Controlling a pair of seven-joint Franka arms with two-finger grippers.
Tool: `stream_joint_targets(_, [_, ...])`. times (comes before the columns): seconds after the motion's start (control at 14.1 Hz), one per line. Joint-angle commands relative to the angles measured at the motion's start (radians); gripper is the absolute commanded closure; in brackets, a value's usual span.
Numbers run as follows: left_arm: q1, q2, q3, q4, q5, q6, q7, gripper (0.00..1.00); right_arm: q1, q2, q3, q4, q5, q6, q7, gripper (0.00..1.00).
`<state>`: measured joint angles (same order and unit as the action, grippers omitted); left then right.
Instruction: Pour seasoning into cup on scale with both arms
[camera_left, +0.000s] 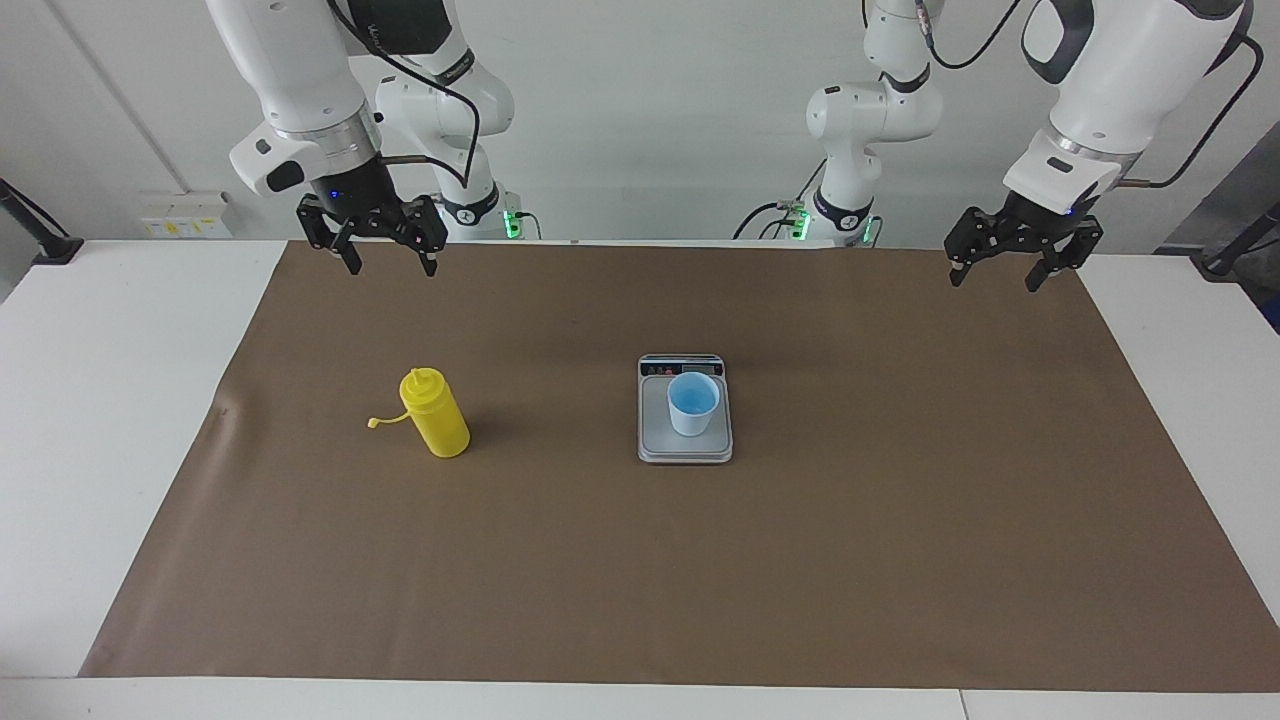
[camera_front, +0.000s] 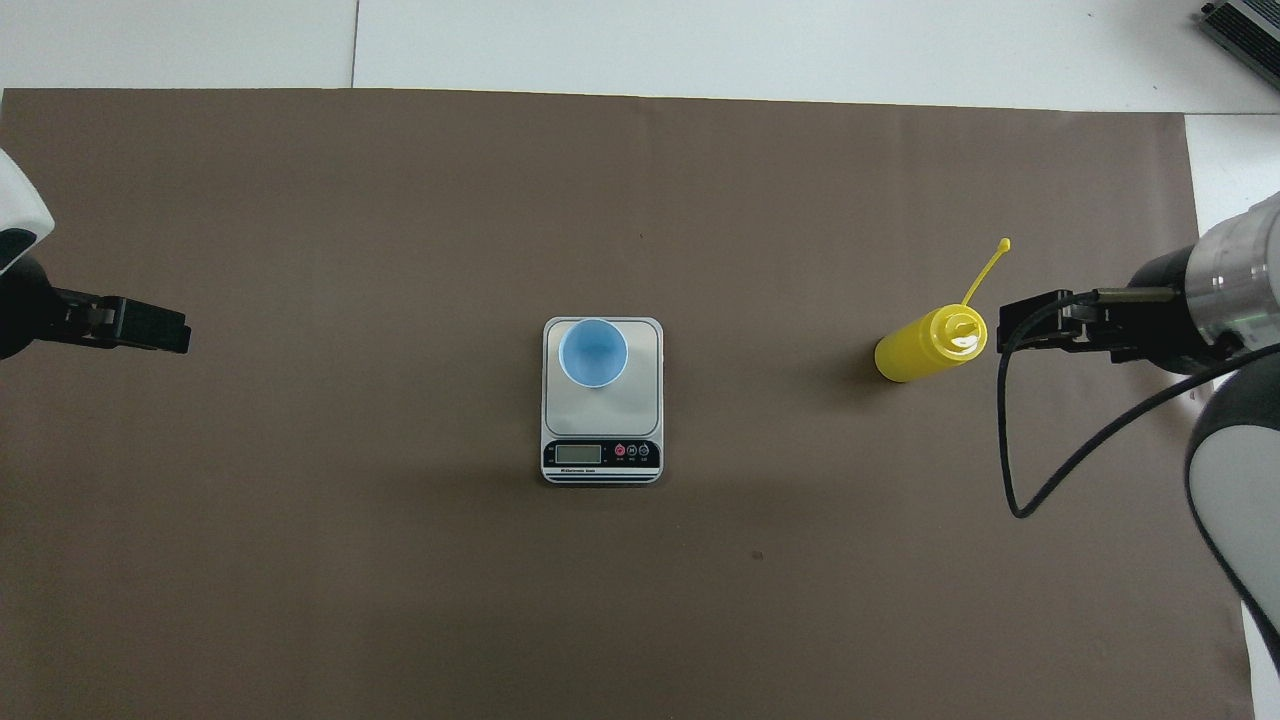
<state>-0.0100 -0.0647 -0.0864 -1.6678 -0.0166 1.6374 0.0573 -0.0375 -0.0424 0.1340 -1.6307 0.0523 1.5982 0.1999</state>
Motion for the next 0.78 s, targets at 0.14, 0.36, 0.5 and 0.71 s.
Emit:
stream_joint_targets(0.14, [-0.005, -0.015, 0.005, -0.012, 0.020, -0.001, 0.006, 0.00, -0.010, -0.030, 0.006, -0.035, 0.017, -0.008, 0.018, 0.00])
stream_joint_targets(0.36, [-0.005, -0.015, 0.005, -0.015, 0.018, 0.002, 0.002, 0.00, -0.001, -0.037, 0.012, -0.044, -0.049, 0.000, 0.013, 0.00])
stream_joint_targets(0.5, [-0.005, -0.015, 0.005, -0.015, 0.018, 0.002, 0.002, 0.00, -0.001, -0.036, 0.016, -0.046, -0.072, 0.011, 0.007, 0.00])
stream_joint_targets(0.71, [-0.005, -0.015, 0.005, -0.015, 0.018, 0.004, 0.002, 0.00, -0.001, -0.037, 0.015, -0.048, -0.072, 0.011, 0.009, 0.00])
